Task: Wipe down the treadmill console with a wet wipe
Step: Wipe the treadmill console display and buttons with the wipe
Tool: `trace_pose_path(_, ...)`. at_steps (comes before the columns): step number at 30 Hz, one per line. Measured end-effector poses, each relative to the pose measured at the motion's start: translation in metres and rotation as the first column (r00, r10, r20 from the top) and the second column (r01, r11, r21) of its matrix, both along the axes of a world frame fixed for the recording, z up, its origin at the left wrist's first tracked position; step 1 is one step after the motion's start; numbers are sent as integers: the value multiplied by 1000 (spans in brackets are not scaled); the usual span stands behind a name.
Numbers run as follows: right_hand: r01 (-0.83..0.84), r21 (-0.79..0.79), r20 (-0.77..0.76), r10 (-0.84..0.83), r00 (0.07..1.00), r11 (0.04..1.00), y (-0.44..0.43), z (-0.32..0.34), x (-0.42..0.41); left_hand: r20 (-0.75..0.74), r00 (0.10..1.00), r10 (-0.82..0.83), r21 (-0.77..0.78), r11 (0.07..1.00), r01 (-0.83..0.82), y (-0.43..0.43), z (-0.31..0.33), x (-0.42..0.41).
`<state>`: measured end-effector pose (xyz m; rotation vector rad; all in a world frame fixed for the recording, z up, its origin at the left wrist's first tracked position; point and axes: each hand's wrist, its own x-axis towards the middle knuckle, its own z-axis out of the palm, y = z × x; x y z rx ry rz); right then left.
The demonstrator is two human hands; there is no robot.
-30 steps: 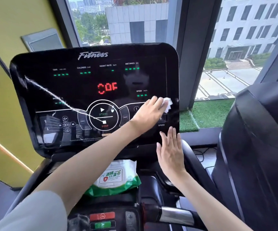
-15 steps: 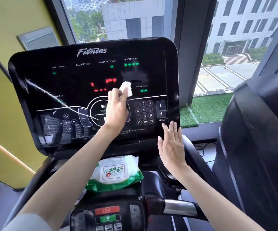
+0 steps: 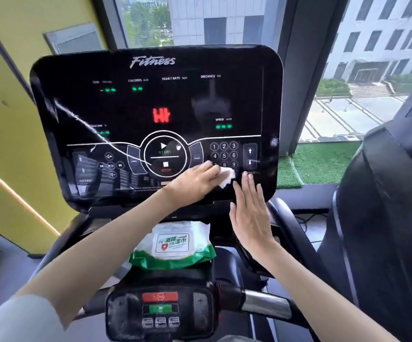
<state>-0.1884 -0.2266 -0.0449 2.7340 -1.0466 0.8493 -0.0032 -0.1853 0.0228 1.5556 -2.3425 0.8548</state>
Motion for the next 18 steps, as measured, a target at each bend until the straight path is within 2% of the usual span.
trace_pose_path(1,-34,-3,-10,34,999,999,2,1,3,-31,999,16,-22,1000,-17,1,4,9)
trace_pose_path(2,-59,5,-7,59,998,998,5,1,5,-156,984,91,-88,991,-106,3,10,18)
trace_pose_path(3,-80,17,-4,80,997,997,7,1,9,-336,924,181,-157,957,-245,4,17,28)
trace_pose_path(4,-105,26,-10,105,994,994,9,0,12,-518,821,240,-216,892,-397,7,24,34)
trace_pose_path(5,-138,31,-28,138,990,990,12,-2,15,-651,710,269,-227,824,-520,10,27,37)
trace_pose_path(6,-171,27,-54,173,984,985,15,-3,19,-709,652,269,-228,788,-572,12,26,35)
trace_pose_path(7,-199,19,-80,200,976,980,18,-5,22,-694,666,273,-222,799,-559,13,24,30)
trace_pose_path(8,-221,12,-102,221,970,975,21,-6,25,-599,751,278,-197,858,-475,15,19,24)
trace_pose_path(10,-248,9,-133,247,960,969,26,-6,32,-296,931,212,-62,969,-240,22,7,26)
trace_pose_path(11,-252,11,-138,251,958,968,28,-5,35,-217,961,169,-33,983,-181,25,10,38)
trace_pose_path(12,-250,11,-135,249,959,968,29,-5,37,-224,957,184,-54,978,-200,29,17,49)
trace_pose_path(13,-244,12,-132,243,961,970,30,-6,40,-316,920,233,-108,954,-279,33,25,58)
trace_pose_path(15,-226,9,-137,225,965,974,31,-8,43,-592,755,284,-218,845,-489,40,36,68)
trace_pose_path(16,-217,7,-139,216,966,976,32,-10,44,-681,673,288,-234,786,-572,39,35,64)
trace_pose_path(17,-209,6,-141,208,968,978,32,-11,44,-721,630,288,-223,764,-605,38,34,56)
trace_pose_path(18,-203,4,-141,202,969,979,33,-12,46,-714,629,308,-166,798,-580,38,32,45)
